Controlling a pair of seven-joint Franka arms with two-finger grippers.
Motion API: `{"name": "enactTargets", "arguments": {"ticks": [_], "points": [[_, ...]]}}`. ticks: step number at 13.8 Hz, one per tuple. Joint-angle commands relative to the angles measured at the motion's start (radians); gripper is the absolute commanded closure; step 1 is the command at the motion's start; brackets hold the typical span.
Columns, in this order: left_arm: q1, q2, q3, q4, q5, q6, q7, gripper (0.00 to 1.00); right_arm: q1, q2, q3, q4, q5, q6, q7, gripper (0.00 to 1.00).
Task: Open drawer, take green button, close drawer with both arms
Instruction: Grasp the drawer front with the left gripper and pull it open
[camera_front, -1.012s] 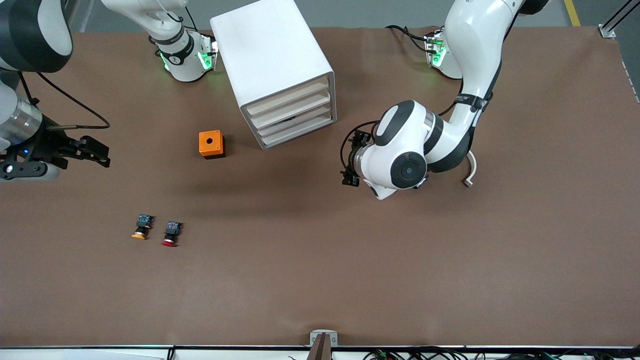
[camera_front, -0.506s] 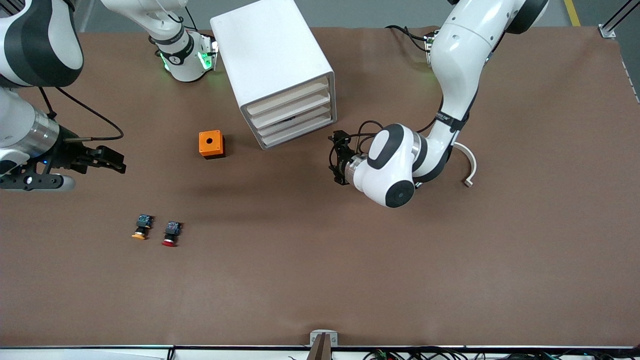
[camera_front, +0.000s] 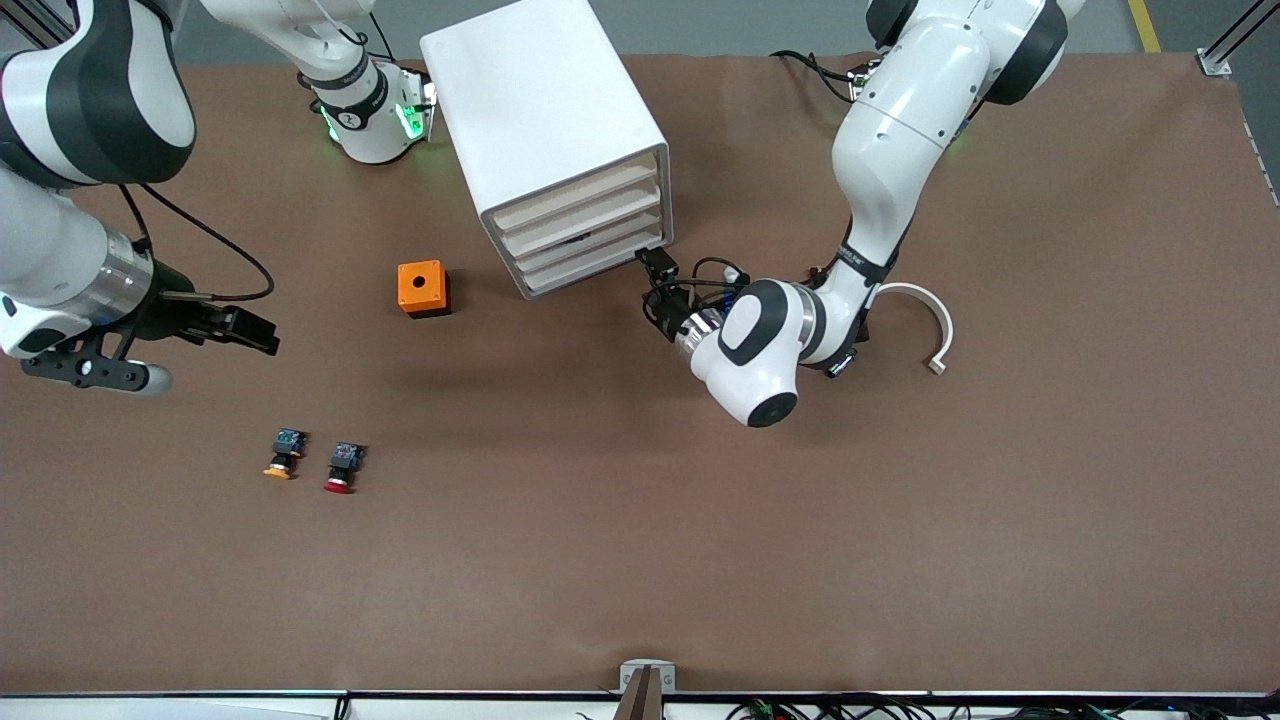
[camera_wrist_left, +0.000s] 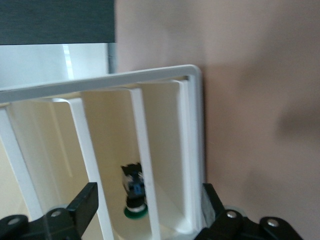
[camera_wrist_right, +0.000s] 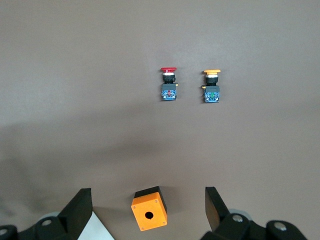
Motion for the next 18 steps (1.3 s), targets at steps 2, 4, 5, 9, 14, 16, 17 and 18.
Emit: {"name": "enactTargets", "arguments": {"ticks": [2,4,5,9,14,16,17,18], "points": [[-0.064,0.057,0.006,0.021,-0.090,-0.043,-0.039,0.27,0.034,0.008,-0.002,-0.001,0.010,-0.001,0.123,0.00],[-0.084,0.074,0.006,0.021,-0.092,-0.043,-0.048,0.34,0.049,0.008,-0.002,-0.001,0.010,-0.001,0.175,0.00],[-0.084,0.082,0.006,0.019,-0.092,-0.043,-0.048,0.37,0.058,0.008,-0.002,-0.001,0.012,-0.001,0.198,0.00],[-0.106,0.096,0.006,0.016,-0.093,-0.043,-0.051,0.54,0.078,0.008,-0.002,0.000,0.039,-0.003,0.273,0.00],[-0.109,0.110,0.006,0.018,-0.122,-0.043,-0.051,0.85,0.126,0.008,-0.002,0.005,0.050,0.005,0.381,0.00],[-0.112,0.108,0.006,0.018,-0.122,-0.043,-0.051,0.89,0.144,0.008,-0.002,0.005,0.063,0.008,0.419,0.00],[-0.107,0.110,0.006,0.018,-0.121,-0.043,-0.050,0.98,0.155,0.008,-0.002,0.005,0.063,0.014,0.439,0.00],[-0.100,0.110,0.008,0.019,-0.119,-0.043,-0.048,0.99,0.162,0.008,-0.002,0.005,0.063,0.019,0.462,0.00]]}}
